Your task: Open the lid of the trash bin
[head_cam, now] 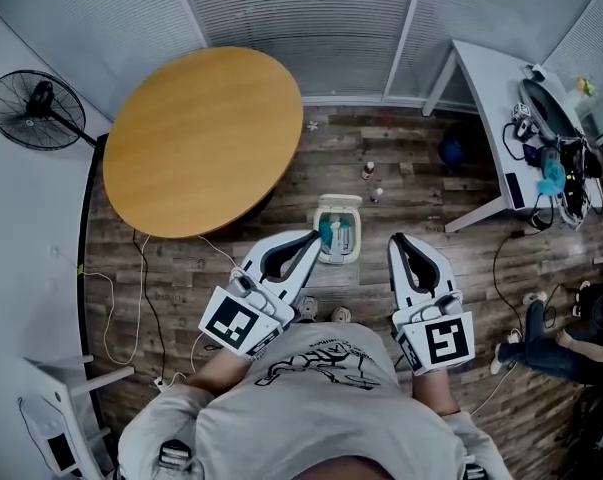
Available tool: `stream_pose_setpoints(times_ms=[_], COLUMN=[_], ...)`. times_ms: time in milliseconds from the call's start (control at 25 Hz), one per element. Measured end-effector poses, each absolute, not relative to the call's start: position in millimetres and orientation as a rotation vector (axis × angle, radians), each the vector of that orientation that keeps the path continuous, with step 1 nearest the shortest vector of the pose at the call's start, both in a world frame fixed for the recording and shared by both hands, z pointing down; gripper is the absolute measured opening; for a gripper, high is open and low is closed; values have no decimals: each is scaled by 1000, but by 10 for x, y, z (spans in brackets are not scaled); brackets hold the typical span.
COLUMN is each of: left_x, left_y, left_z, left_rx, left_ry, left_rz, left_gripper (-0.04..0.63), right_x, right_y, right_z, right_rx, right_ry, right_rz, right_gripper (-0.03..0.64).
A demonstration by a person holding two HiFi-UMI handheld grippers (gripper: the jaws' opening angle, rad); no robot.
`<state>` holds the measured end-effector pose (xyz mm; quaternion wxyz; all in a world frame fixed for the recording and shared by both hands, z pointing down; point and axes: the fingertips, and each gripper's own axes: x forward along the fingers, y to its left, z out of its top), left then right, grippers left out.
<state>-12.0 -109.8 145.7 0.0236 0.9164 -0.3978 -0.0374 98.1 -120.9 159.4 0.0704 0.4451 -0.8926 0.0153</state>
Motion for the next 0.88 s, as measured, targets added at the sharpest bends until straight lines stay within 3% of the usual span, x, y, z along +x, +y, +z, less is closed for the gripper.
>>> stream_pose_setpoints(times_ms=[880], left_x=[-23], left_y=[-1168], left_z=[1472], left_rx=[2848], left_ry=[-1215], left_rz=[-111], left_gripper=[20], right_x=[1056], right_y=[-1273], right_z=[1568], right_rx=[1359], right_ry=[-2684], right_rz=[32], right_gripper=[24])
